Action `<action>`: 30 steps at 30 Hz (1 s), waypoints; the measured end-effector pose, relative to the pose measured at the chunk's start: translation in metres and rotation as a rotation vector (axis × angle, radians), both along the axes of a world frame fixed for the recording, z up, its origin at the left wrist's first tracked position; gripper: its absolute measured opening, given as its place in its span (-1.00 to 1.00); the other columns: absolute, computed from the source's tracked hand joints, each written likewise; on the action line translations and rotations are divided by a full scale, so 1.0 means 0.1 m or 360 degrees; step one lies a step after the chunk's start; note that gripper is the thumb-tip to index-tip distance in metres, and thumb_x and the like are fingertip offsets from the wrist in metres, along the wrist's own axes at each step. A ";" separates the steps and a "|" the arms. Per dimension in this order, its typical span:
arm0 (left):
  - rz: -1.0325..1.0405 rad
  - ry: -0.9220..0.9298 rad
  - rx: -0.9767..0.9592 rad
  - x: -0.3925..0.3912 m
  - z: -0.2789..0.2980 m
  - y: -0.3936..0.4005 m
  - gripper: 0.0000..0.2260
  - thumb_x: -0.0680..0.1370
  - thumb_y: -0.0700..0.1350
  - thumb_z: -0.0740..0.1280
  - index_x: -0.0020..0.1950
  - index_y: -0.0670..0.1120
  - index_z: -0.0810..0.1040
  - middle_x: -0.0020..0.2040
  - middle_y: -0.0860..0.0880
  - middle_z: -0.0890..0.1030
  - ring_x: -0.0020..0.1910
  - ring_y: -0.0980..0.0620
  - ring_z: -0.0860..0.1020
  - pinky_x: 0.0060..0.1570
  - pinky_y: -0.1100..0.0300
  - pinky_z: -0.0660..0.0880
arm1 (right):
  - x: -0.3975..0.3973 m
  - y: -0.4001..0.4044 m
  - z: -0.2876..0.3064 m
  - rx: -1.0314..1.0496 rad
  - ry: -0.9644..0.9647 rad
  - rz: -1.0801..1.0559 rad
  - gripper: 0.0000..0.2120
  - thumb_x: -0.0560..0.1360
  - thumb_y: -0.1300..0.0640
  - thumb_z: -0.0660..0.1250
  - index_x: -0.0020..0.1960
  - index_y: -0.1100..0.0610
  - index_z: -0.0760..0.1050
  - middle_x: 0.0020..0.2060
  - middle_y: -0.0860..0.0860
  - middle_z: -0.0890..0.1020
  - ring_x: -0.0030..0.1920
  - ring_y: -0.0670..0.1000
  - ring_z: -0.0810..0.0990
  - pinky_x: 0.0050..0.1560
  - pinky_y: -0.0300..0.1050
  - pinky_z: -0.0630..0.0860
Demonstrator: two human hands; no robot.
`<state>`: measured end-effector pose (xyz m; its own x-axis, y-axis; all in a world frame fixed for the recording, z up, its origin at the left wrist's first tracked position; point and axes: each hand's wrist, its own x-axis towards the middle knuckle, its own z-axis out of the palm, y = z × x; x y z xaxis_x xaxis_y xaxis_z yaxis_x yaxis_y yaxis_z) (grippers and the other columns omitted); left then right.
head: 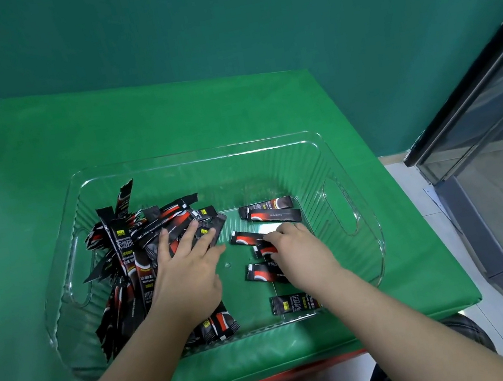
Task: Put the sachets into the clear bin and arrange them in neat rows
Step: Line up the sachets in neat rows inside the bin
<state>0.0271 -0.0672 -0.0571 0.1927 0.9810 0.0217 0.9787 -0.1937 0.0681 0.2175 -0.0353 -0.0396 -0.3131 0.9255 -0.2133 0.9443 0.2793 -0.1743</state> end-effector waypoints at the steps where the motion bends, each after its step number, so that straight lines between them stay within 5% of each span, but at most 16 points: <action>1: -0.0002 0.0000 0.0008 0.00 -0.01 0.00 -0.52 0.54 -0.06 0.19 0.48 0.08 0.29 0.55 0.06 0.13 0.55 0.01 -0.12 0.16 -0.06 -0.67 | -0.02 0.00 0.01 0.0002 0.0032 0.0010 -0.61 0.56 0.16 0.27 0.37 0.12 0.38 0.25 0.10 0.46 0.26 0.13 0.37 0.25 0.03 0.41; 7: -0.0053 0.0118 0.0064 -0.02 -0.05 0.00 -0.54 0.43 -0.07 0.32 0.35 0.06 0.49 0.45 0.02 0.37 0.52 -0.06 0.15 0.28 -0.09 -0.56 | -0.14 0.21 0.07 0.0185 0.0141 -0.0100 -0.55 0.57 0.06 0.25 0.41 0.17 0.31 0.32 0.10 0.39 0.33 0.11 0.29 0.31 -0.01 0.33; 12: -0.0078 0.0133 0.0119 -0.03 -0.11 0.02 -0.54 0.29 -0.08 0.43 0.20 0.03 0.61 0.32 -0.01 0.53 0.42 -0.11 0.35 0.36 -0.11 -0.43 | -0.13 0.25 -0.01 -0.0030 0.0041 -0.0088 -0.49 0.61 -0.05 0.13 0.50 0.12 0.16 0.43 0.07 0.25 0.43 0.11 0.17 0.36 0.04 0.30; 21: -0.0068 0.0118 0.0220 -0.04 -0.14 0.03 -0.55 0.25 -0.09 0.46 0.14 0.01 0.64 0.26 -0.02 0.58 0.36 -0.12 0.42 0.38 -0.15 -0.29 | -0.25 0.18 0.00 -0.0153 -0.0092 0.0042 -0.40 0.60 -0.23 -0.04 0.55 -0.09 -0.14 0.53 0.00 -0.22 0.51 0.13 -0.26 0.49 0.12 -0.12; 30: -0.0057 0.0145 0.0252 -0.04 -0.18 0.03 -0.54 0.24 -0.08 0.47 0.15 0.02 0.63 0.26 -0.01 0.57 0.37 -0.12 0.42 0.38 -0.17 -0.26 | -0.33 0.27 -0.15 -0.0357 -0.0152 -0.0101 -0.40 0.59 -0.25 -0.15 0.54 -0.09 -0.26 0.50 -0.03 -0.32 0.47 0.14 -0.40 0.47 0.19 -0.27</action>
<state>0.0227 -0.0641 -0.0755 0.2359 0.9592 0.1558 0.9716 -0.2301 -0.0547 0.1842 -0.0086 -0.0548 -0.2243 0.8687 -0.4415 0.9739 0.1832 -0.1344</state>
